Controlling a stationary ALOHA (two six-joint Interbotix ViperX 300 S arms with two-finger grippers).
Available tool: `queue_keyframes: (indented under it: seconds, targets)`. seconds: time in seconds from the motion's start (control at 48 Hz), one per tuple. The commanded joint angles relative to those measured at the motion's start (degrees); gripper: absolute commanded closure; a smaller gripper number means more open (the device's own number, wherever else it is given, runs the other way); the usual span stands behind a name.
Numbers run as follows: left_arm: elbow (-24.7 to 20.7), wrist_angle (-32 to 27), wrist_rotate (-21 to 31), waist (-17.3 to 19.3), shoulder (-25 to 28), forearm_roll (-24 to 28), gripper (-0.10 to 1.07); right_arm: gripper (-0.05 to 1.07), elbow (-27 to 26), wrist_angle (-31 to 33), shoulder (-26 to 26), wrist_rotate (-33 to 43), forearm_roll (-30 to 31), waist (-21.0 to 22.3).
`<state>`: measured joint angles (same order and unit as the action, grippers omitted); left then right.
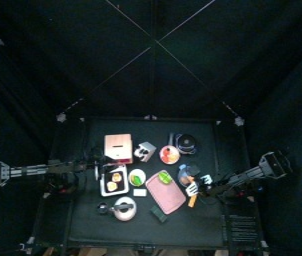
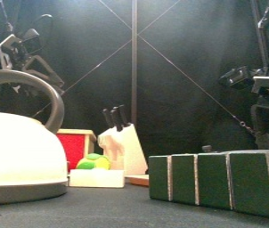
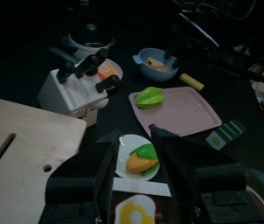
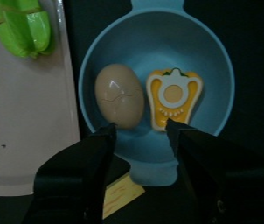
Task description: Grab egg
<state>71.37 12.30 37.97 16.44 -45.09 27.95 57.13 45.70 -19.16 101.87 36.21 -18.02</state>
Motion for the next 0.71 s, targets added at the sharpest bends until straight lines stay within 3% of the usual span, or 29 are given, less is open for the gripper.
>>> queue_keyframes:
  seconds: [0.0, 0.312, 0.688]
  targets:
    - [-0.70, 0.26, 0.00, 0.00, 0.00, 0.00, 0.22, 0.18, -1.14, -0.79, -0.53, -0.09, 0.62, 0.62]
    - [-0.70, 0.26, -0.09, 0.09, 0.00, -0.09, 0.22, 0.18, -1.41, -2.81, -0.79, -0.18, 3.87, 2.46]
    - [-0.70, 0.26, -0.09, 0.09, 0.00, -0.09, 0.22, 0.18, 1.14, -11.87, -0.44, -0.26, 4.83, 7.91]
